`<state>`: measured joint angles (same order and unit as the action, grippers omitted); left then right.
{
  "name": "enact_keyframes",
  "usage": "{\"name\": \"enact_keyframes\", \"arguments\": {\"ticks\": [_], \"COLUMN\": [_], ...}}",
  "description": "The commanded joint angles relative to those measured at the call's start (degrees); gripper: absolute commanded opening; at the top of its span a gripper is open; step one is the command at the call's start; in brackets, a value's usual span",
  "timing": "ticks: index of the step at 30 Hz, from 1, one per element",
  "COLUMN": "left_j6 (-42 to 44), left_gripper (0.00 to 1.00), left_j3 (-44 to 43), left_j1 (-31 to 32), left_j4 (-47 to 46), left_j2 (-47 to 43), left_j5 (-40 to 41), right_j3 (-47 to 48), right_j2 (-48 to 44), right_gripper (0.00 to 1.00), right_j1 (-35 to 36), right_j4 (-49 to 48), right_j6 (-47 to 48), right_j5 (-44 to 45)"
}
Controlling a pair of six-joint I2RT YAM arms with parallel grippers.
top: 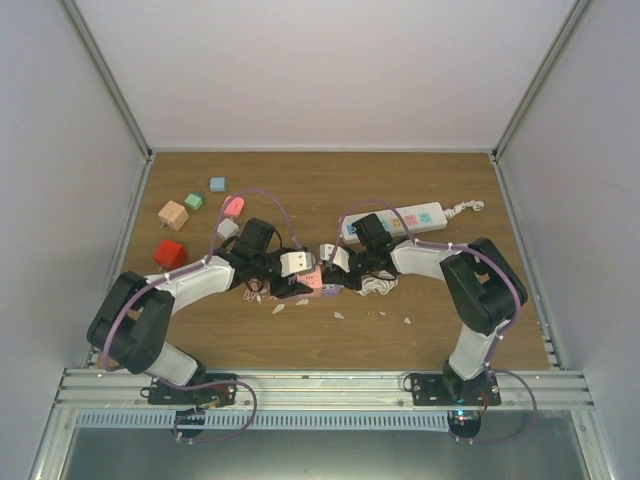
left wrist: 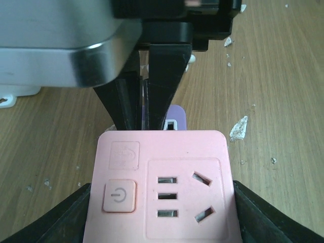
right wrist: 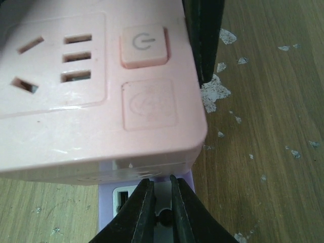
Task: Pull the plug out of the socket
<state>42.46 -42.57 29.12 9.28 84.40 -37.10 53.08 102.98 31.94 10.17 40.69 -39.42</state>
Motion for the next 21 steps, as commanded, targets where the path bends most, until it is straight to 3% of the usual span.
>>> {"name": "enact_keyframes", "arguments": {"ticks": [1, 10, 21], "left_j6": [-2.31, -3.08, 5.69], "left_gripper": [0.23, 0.23, 0.22], "left_j3": [-5.71, -8.32, -6.19], "left_j1": [-1.88, -6.24, -6.97], "left_j4": [0.04, 3.31, 8.03], "left_j2": [0.0, 1.97, -1.46], "left_j5": [-13.6, -21.25, -15.06], "right_j3": [-3.94, -4.26, -4.07], "right_j2": [5.46, 5.17, 4.19], "right_gripper": [0.12, 0.12, 0.13], "right_j1": [-0.83, -0.83, -1.27], "right_j4": [8.37, 8.06, 7.66], "right_j6": [0.8, 0.8, -0.12], "right_j5": [15.75, 15.97, 15.25]}}
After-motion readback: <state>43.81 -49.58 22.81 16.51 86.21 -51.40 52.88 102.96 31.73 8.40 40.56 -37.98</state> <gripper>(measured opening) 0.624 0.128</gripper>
